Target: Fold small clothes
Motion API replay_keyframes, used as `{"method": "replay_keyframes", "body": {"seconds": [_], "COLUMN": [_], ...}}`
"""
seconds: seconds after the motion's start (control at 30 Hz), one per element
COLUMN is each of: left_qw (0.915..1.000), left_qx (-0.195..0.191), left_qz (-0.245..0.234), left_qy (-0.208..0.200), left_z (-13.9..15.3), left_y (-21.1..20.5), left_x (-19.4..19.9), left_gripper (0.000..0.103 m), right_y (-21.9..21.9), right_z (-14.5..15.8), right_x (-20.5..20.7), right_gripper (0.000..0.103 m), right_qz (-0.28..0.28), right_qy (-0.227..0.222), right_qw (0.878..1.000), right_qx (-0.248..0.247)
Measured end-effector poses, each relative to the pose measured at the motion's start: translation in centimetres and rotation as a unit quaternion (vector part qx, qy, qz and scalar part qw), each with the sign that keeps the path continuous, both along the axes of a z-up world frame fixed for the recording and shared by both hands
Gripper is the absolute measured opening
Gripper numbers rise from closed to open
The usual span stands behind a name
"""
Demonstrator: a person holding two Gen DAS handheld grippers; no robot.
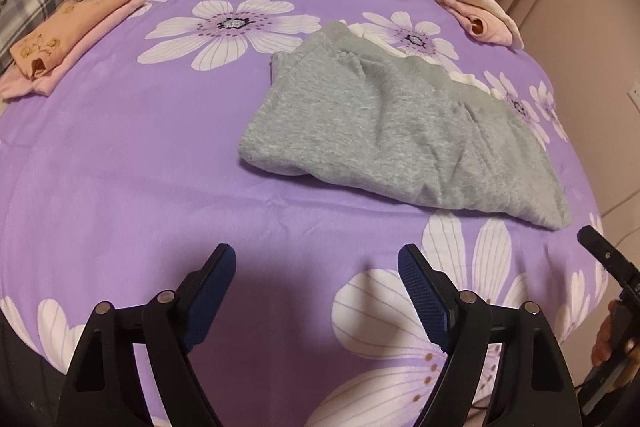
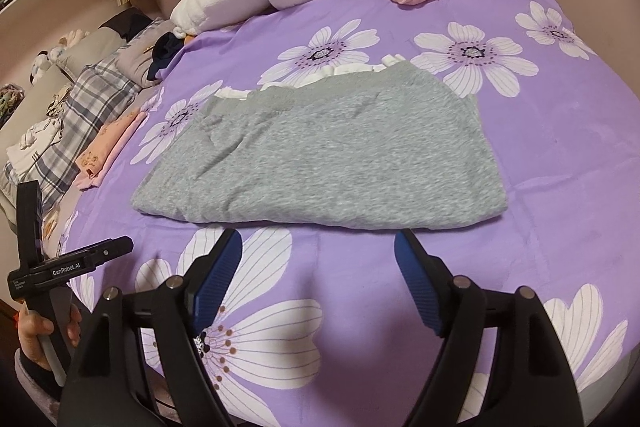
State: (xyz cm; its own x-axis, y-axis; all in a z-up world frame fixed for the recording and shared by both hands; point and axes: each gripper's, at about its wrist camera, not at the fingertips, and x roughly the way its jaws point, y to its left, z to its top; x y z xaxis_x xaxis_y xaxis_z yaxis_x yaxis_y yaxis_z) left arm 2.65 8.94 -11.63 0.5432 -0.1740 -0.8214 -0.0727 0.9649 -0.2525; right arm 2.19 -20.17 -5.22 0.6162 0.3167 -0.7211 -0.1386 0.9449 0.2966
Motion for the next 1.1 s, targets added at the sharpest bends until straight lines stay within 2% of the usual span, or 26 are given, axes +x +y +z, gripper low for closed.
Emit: {"method": "replay_keyframes", "body": {"seconds": [0.23,0.37,0.5,0.6,0.67,0.73,0.83,0.93,1.1], "left_qw": [0.9999,0.9989,0.9966,0.9904,0.9826,0.9711,0.9562,0.9481,0.9453], "left_qx": [-0.015,-0.044,-0.079,-0.137,-0.185,-0.237,-0.288,-0.312,-0.317], "left_qz": [0.006,0.014,0.021,0.019,0.020,0.029,0.048,0.061,0.078], "left_qy": [0.001,-0.003,-0.010,-0.006,0.000,0.009,0.012,0.006,-0.007], "left_z": [-0.2,-0.3,-0.2,-0.6,-1.2,-2.2,-3.2,-3.5,-3.5], "left_y": [0.3,0.7,1.1,1.6,2.0,2.6,3.3,3.8,4.6], "left_x": [-0.1,0.3,1.1,1.9,2.5,3.2,4.1,4.7,6.3], "left_gripper": [0.083,0.084,0.089,0.089,0.089,0.089,0.089,0.089,0.089], "right_y": [0.6,0.9,1.2,1.3,1.2,1.1,1.1,1.0,0.8], "right_z": [-0.1,-0.3,-0.5,-0.7,-0.8,-0.9,-1.3,-1.7,-2.0], "right_x": [0.0,0.0,0.2,0.4,0.7,0.9,1.3,1.7,2.1], "right_gripper": [0.084,0.092,0.094,0.096,0.096,0.097,0.097,0.097,0.097], "right_qz": [0.014,0.023,0.031,0.033,0.034,0.034,0.033,0.032,0.029], "right_qy": [0.000,0.001,0.001,-0.002,-0.002,-0.002,0.000,0.004,0.003], "right_qw": [1.000,1.000,0.999,0.998,0.997,0.996,0.996,0.995,0.995], "right_qx": [0.006,0.019,0.037,0.052,0.066,0.077,0.084,0.092,0.096]}}
